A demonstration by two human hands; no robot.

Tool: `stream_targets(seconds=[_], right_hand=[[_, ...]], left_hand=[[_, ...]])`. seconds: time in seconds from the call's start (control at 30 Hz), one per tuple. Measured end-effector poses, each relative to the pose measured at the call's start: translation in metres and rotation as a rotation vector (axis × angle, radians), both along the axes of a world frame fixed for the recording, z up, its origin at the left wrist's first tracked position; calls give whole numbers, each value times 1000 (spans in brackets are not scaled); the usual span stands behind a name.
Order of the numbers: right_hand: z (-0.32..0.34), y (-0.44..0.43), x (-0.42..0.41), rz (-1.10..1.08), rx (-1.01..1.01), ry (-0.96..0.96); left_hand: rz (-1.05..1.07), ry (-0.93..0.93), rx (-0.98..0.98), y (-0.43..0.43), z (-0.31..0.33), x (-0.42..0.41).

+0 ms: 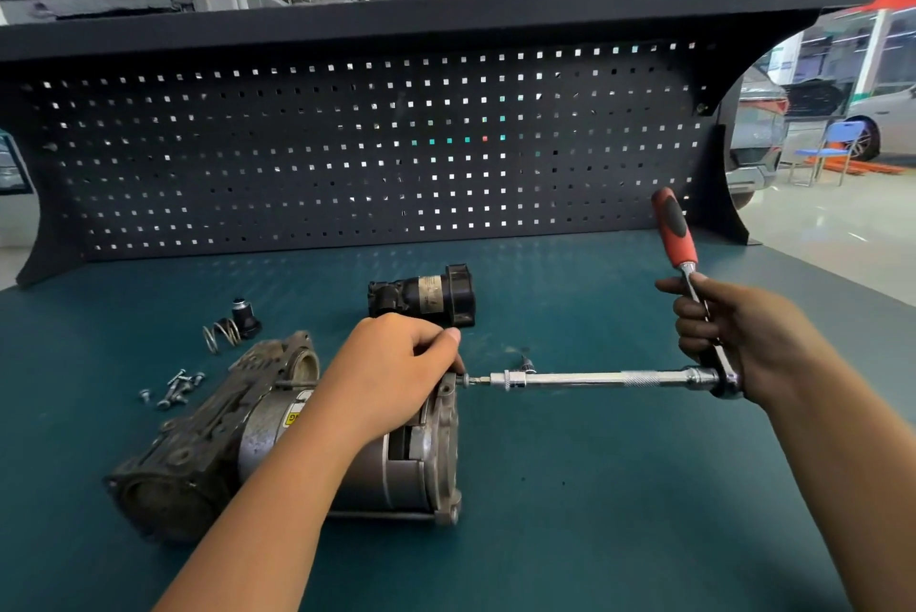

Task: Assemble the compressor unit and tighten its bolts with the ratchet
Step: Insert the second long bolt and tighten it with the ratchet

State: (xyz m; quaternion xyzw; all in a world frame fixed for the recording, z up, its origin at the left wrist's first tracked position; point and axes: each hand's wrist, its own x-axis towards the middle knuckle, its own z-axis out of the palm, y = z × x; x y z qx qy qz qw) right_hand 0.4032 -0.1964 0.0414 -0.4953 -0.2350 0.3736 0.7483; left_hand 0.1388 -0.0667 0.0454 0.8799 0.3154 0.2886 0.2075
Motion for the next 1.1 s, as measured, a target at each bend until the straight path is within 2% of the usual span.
stream_targets(seconds=[0.1, 0.3, 0.4, 0.53, 0.6, 0.67, 0.73, 0.83, 0.87, 0.9, 0.93, 0.97, 1.03, 1.1], right_hand=[[0, -1, -1, -15, 37, -73], [0, -1, -1, -10, 89, -90], [0, -1, -3, -10, 93, -73], [1, -4, -7, -9, 74, -99], [-3, -7, -10, -38, 81, -153], [-8, -14, -16, -99, 130, -243], [-12, -26, -24, -176, 201, -376], [-22, -54, -38, -300, 215, -722], [-29, -65, -40, -323, 212, -808], [-33, -75, -40, -336, 191, -886], [-37, -84, -38, -315, 159, -983], [-39, -92, -36, -246, 100, -1058], [-46, -103, -33, -109, -40, -1079], [-53, -110, -31, -71, -27, -1151]], left_hand=[[15, 108, 37, -7, 9, 8], [-141, 338, 441, -72, 6, 86], [-94, 428, 444, -101, -14, 123], [27, 482, 477, -104, -14, 126], [-50, 521, 462, -101, -22, 131], [-1, 593, 476, -103, -20, 130], [70, 540, 473, -107, -17, 125], [-20, 539, 510, -101, -28, 134], [15, 564, 464, -101, -25, 133], [71, 511, 470, -101, -22, 131], [112, 501, 518, -100, -23, 133], [60, 479, 510, -98, -30, 135], [10, 392, 534, -93, -39, 142], [25, 356, 530, -91, -35, 141]])
